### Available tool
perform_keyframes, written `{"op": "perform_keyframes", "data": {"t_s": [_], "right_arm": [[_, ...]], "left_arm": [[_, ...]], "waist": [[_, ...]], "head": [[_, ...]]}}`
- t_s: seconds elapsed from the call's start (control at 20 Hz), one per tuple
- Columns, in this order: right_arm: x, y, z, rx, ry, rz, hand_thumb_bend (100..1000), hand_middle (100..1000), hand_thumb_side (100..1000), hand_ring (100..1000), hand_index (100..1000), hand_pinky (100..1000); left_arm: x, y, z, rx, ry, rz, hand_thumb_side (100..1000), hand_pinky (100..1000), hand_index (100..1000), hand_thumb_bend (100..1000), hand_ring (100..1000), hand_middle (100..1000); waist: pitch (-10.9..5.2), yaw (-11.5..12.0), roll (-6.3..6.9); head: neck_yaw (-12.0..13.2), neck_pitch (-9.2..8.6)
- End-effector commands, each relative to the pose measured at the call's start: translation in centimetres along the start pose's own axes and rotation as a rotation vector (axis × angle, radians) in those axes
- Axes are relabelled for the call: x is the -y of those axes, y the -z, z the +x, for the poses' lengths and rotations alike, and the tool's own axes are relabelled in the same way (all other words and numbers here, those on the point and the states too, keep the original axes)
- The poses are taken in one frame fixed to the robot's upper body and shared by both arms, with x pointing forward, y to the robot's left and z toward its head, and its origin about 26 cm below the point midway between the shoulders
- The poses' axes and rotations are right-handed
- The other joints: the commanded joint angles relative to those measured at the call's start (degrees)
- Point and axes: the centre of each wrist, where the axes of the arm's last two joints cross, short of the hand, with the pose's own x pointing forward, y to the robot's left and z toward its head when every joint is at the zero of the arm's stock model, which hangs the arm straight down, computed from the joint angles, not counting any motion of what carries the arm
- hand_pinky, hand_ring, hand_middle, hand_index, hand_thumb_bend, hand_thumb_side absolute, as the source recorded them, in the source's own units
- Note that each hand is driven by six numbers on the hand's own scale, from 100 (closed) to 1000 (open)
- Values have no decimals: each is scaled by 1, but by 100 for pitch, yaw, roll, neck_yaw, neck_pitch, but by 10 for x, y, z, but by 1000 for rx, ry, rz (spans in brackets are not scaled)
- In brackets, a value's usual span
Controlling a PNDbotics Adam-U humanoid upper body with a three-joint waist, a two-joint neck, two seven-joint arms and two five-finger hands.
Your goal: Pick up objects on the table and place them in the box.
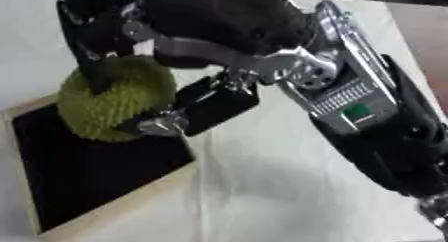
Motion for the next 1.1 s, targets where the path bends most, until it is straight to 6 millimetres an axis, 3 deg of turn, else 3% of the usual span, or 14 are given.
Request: {"op": "perform_keyframes", "data": {"t_s": [0.05,0.3,0.8,0.85,0.9,0.95,1.1], "right_arm": [[-1,5,9,-9,-2,33,252,565,100,438,528,603],[-17,11,13,-42,36,106,247,565,100,438,527,603],[-73,33,-13,-151,72,156,246,565,100,438,527,605],[-76,34,-14,-155,71,148,247,566,100,437,528,606],[-76,35,-15,-158,68,137,173,566,100,437,527,606],[-76,36,-16,-161,66,124,249,566,100,437,528,606],[-76,38,-16,-161,55,107,250,574,100,451,542,613]], "left_arm": [[0,4,5,21,-5,-4,580,505,721,342,541,552],[1,4,5,18,-9,-4,580,505,720,343,540,552],[4,2,5,8,-21,-8,581,504,720,341,539,551],[4,2,5,8,-21,-8,580,504,719,341,537,551],[4,2,5,8,-21,-8,577,503,719,337,537,551],[4,2,5,7,-21,-8,581,503,719,341,536,550],[4,1,5,4,-22,-11,581,503,719,341,536,550]], "waist": [[-159,20,40],[-151,52,36],[-120,135,22],[-118,137,20],[-117,138,18],[-116,137,16],[-111,138,10]], "head": [[-23,27],[-40,11],[-78,-25],[-76,-26],[-75,-27],[-74,-29],[-78,-34]]}}
